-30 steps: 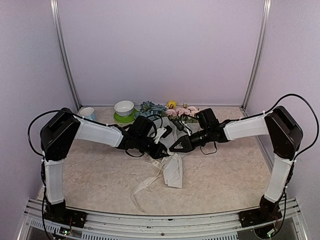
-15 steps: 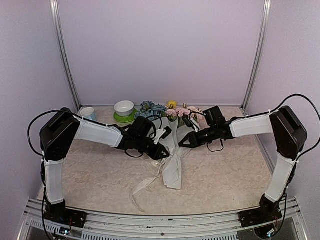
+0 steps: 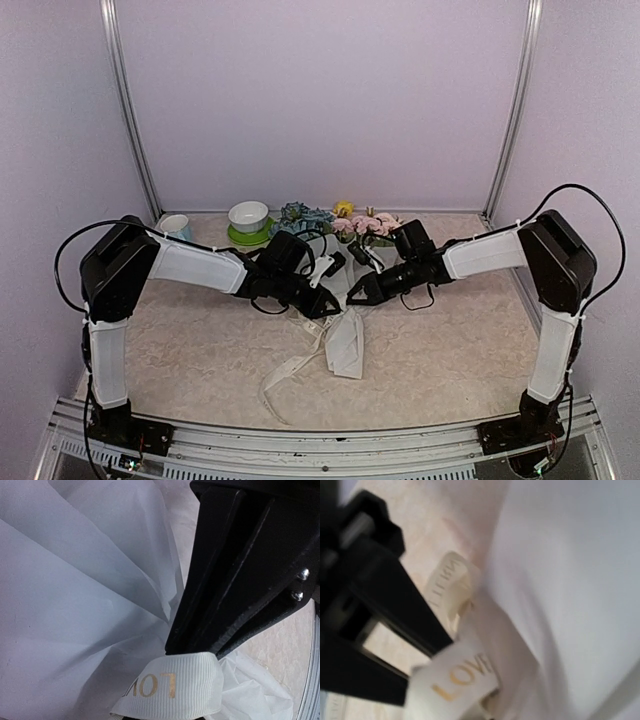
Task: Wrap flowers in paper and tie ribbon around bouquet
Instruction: Cross the half-tied ribbon over the folded bouquet.
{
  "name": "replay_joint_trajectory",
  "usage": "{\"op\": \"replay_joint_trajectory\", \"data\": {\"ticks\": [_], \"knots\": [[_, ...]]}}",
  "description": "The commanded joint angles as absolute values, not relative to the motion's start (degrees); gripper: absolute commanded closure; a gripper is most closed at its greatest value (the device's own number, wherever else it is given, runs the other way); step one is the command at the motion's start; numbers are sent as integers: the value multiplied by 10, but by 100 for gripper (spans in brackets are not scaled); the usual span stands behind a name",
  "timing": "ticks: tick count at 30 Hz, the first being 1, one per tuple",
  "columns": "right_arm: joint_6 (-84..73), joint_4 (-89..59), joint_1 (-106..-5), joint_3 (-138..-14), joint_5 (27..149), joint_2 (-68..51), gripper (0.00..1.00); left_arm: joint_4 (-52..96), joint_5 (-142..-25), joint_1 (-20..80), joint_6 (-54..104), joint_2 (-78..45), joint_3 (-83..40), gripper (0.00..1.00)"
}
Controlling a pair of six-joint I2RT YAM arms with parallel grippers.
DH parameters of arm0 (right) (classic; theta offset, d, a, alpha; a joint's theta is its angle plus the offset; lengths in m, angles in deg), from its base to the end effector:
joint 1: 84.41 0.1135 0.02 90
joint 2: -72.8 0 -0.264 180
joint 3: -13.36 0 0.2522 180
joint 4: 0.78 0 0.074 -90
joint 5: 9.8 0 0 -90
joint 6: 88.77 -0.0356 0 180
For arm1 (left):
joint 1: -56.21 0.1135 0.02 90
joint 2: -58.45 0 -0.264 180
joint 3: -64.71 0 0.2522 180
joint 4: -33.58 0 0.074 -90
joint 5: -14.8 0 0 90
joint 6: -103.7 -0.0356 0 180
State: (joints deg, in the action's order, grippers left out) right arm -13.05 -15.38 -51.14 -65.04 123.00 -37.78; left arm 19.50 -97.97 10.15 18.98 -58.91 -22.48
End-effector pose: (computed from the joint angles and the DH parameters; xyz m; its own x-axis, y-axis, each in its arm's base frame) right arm 0.3168 0.2368 0.1534 -0.7857 -0.2991 -0.5415 -0.6168 0.4458 0.6487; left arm 0.2925 -0.3234 0.1467 -0.5609 0.4598 -0.6884 0.8081 0.4846 -0.3348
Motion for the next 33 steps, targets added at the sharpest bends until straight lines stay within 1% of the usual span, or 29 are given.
{"op": "replay_joint_trajectory", "data": {"ticks": [1, 4, 8, 10, 14, 18, 19, 20, 22, 23, 25, 26, 29, 33], "knots": [[-131, -114, -508, -665, 1292, -392, 90, 206, -995, 102, 186, -581, -235, 87], [-128, -105, -505, -664, 1316, -394, 85, 210, -999, 106, 187, -582, -235, 92], [-131, -100, -505, -665, 1332, -398, 83, 221, -1012, 112, 189, -583, -230, 99], [-133, -103, -505, -670, 1336, -405, 81, 233, -1024, 114, 190, -580, -225, 100], [-135, -105, -504, -671, 1325, -411, 82, 259, -1035, 114, 189, -570, -211, 100], [-140, -100, -504, -671, 1313, -412, 80, 256, -1054, 113, 186, -578, -214, 100], [-140, -100, -504, -672, 1308, -412, 80, 257, -1058, 113, 185, -580, -213, 100], [-141, -100, -504, -671, 1306, -412, 83, 260, -1062, 113, 186, -581, -211, 100], [-145, -94, -504, -669, 1300, -410, 96, 261, -1063, 114, 188, -582, -209, 100], [-145, -95, -504, -670, 1298, -409, 100, 260, -1063, 114, 188, -582, -208, 100], [-142, -104, -504, -669, 1292, -407, 100, 259, -1058, 115, 187, -579, -206, 99], [-140, -108, -505, -667, 1289, -404, 100, 260, -1053, 115, 187, -576, -203, 97], [-131, -125, -506, -660, 1273, -389, 100, 262, -1028, 116, 182, -558, -191, 81], [-128, -144, -514, -649, 1243, -366, 100, 258, -1002, 116, 152, -522, -166, 64]]}}
